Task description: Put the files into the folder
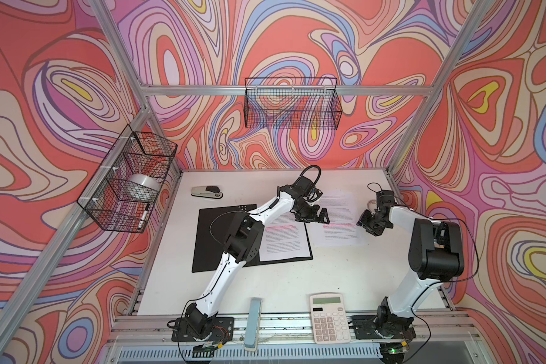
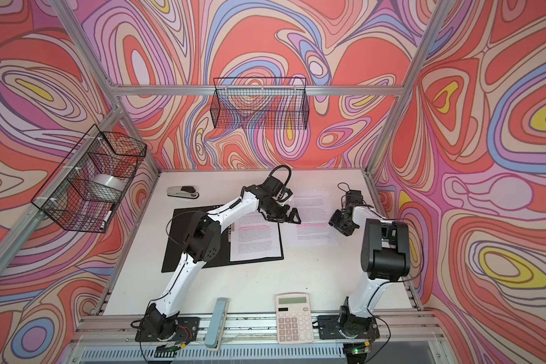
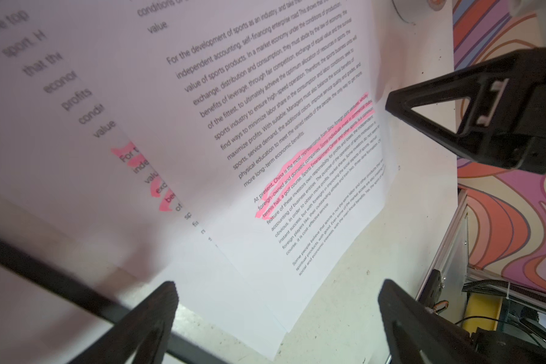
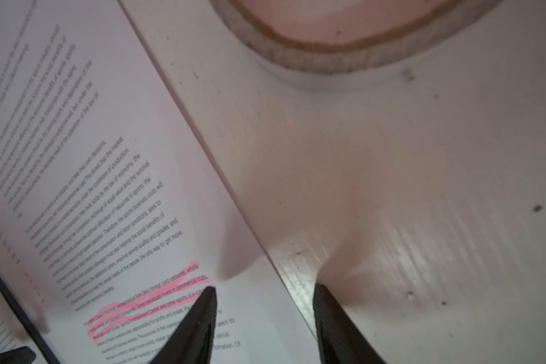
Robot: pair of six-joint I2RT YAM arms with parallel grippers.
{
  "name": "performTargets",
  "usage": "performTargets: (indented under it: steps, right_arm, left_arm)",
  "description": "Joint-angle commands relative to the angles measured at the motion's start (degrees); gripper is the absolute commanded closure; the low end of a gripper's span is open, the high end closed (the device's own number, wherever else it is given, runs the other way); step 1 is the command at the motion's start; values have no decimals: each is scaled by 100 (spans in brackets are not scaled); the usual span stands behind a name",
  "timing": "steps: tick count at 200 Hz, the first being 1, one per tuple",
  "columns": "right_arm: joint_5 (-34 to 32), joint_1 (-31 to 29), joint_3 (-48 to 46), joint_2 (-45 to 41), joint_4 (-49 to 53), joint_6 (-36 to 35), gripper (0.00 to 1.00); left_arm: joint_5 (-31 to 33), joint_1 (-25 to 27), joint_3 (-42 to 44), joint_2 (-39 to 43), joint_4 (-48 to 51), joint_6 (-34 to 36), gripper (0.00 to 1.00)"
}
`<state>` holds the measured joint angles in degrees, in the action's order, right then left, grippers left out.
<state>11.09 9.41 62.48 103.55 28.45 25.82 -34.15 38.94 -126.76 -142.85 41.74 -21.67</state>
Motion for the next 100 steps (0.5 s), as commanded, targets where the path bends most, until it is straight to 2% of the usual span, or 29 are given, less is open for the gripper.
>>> performTargets:
  steps: [1,52,100]
  right_arm:
    - [318,26,35,268,-26,-151,48]
    - [775,26,116,568,166,-341,48]
    - [1381,26,42,388,363,-438,49]
  left_arm:
    - [-147,70,-294,-232,-10,-122,0]
    - [-319,105,-654,-633,5,-384,0]
    - [-489,114,-632,-780,-34,-464,0]
